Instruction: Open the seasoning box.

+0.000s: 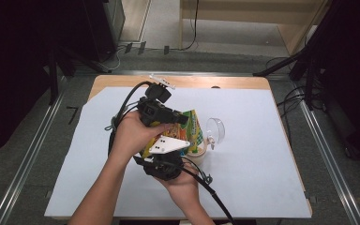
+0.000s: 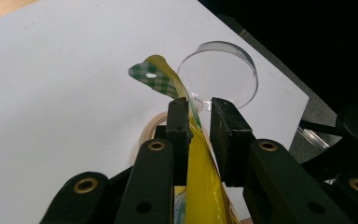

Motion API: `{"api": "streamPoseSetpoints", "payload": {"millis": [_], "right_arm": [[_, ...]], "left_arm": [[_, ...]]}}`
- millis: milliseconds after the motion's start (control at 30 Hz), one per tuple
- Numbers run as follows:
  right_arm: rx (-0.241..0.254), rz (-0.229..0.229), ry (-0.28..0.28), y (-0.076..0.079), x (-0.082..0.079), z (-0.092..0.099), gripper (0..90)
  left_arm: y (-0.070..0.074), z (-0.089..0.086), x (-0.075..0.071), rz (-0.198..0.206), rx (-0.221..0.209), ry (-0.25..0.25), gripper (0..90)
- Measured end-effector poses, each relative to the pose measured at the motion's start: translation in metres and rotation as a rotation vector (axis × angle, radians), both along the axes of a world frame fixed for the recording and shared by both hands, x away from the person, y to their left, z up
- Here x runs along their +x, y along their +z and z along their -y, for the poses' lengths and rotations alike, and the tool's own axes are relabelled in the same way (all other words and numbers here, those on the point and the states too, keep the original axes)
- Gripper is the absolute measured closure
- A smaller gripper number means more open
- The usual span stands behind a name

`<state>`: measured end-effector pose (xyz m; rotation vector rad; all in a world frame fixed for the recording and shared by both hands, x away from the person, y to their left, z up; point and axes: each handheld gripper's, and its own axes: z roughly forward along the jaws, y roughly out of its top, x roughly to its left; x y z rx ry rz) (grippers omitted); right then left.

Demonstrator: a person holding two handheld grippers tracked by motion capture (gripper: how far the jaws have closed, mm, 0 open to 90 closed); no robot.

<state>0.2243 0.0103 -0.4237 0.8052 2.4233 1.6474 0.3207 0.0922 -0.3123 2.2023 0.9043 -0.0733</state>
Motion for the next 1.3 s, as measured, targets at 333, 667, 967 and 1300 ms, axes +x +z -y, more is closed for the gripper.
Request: {"api": "streamPoseSetpoints", "payload": {"millis": [333, 667, 967, 1300], "right_arm": [[0.000, -0.014, 0.005, 0.001, 0.001, -0.001, 73.8], [-0.018, -0.005, 0.016, 0.003, 0.000, -0.001, 74.0], [-0.029, 0.021, 0.019, 0.005, -0.001, -0.003, 73.8], [-0.020, 0.002, 0.022, -0.002, 0.001, -0.002, 73.8]], "left_arm": [[-0.001, -0.002, 0.002, -0.012, -0.009, 0.003, 77.0], [0.000, -0.005, 0.003, -0.026, -0.022, 0.007, 79.3], [0.002, -0.012, 0.004, -0.029, -0.046, 0.010, 79.3], [-0.006, -0.008, 0.008, -0.055, -0.028, 0.006, 79.1]]}}
